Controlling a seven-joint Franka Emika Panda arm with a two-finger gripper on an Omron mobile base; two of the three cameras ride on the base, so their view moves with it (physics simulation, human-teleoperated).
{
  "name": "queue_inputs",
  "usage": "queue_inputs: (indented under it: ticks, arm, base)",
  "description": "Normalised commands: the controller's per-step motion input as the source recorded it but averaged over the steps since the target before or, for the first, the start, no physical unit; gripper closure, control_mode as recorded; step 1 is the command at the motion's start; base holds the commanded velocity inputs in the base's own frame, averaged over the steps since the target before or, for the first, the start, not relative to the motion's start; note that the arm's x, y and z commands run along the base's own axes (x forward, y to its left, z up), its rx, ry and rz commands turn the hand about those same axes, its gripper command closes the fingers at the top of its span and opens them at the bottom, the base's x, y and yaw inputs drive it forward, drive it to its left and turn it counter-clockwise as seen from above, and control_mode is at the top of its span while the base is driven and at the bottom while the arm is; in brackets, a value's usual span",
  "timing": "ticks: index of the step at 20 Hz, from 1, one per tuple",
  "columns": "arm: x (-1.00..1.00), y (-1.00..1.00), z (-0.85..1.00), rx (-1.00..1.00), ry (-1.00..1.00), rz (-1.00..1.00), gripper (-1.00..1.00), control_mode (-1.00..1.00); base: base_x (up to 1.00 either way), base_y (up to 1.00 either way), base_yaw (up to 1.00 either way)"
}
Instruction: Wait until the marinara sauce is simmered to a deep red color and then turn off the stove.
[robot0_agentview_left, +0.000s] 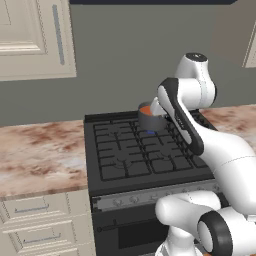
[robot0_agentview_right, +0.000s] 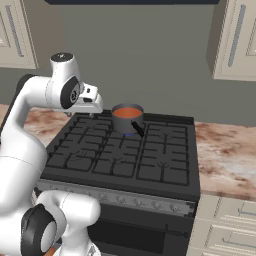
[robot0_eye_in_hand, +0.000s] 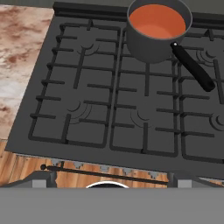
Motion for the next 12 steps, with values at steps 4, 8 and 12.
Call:
queue_inputs:
  ticks: [4, 8, 12]
  arm:
    - [0.00, 0.00, 0.00, 0.00, 0.00, 0.00, -1.00, -1.00]
    - [0.00, 0.00, 0.00, 0.00, 0.00, 0.00, -1.00, -1.00]
    - [0.00, 0.00, 0.00, 0.00, 0.00, 0.00, -1.00, -1.00]
  base:
    - [0.00, 0.00, 0.00]
    - [0.00, 0.00, 0.00]
    - [0.00, 0.00, 0.00]
